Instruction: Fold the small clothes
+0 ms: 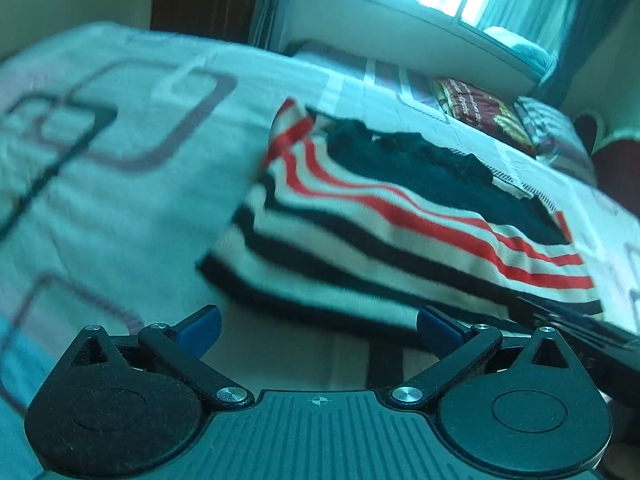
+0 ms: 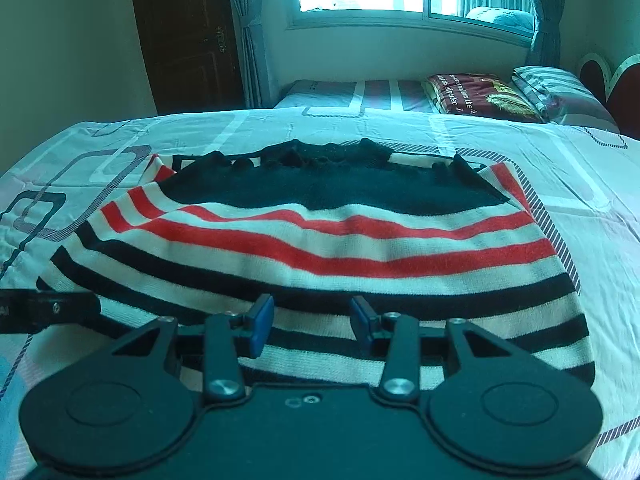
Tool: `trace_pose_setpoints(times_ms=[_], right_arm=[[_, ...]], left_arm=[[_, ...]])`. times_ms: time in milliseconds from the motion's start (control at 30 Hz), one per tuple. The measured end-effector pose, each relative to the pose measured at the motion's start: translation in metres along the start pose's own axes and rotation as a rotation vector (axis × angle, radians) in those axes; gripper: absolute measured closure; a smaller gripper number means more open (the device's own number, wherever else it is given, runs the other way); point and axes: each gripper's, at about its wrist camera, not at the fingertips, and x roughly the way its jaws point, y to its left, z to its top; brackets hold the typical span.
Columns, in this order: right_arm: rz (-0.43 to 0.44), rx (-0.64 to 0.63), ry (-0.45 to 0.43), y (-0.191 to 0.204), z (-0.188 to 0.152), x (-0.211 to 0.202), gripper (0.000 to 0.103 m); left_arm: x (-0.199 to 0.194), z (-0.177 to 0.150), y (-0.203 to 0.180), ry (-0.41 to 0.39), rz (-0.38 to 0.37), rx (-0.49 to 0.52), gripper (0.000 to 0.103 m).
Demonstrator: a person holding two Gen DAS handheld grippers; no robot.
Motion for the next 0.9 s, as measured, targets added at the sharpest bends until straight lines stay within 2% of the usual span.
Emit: trace_pose_setpoints(times_ms=[67,100,200,333,433,533,633,767,900], right_arm=[[-0.009,-0.012,0.032,0.001,-0.003,0.006,0.06],[-0.013,-0.015,0.051,0.001,-0.004,0.009,0.06],[-0.011,-0.002,0.045,-0.002,-0.005,0.009,0.06],[-0.002,0.017,-0.013,-0.003,0.001,0.0,0.06],[-0.013,-0.015,0.034,-0.002,0.002,0.012,0.059],[0.024,0.03,0.012,-0.004,0.006,0.009,0.059],[0.008,-0.021,-0.016,0.003,0.012,0.009,0.059],[0.014,0.023,-0.002,-0.002,0.017,0.017,0.059],[0.011,0.008,-0.024,0.0,0.025,0.019,0.059]], left_arm=[[0.006,-0.005,0.002,-0.008,-0.004,0.001,0.0],[0.012,-0.006,0.003,0.016,0.01,-0.003,0.0],[0.025,-0.009,0.014,0.077,-0.028,-0.081,0.0],[0.029,-0.007,0.023,0.046,-0.083,-0.152,0.0],[0.038,0.001,0.024,0.044,-0.096,-0.194,0.0],[0.047,0.013,0.027,0.016,-0.07,-0.209,0.0],[0.055,0.026,0.04,-0.003,-0.035,-0.272,0.0],[0.061,0.032,0.046,-0.015,-0.062,-0.317,0.0],[0.07,0.032,0.039,-0.039,-0.112,-0.326,0.0]])
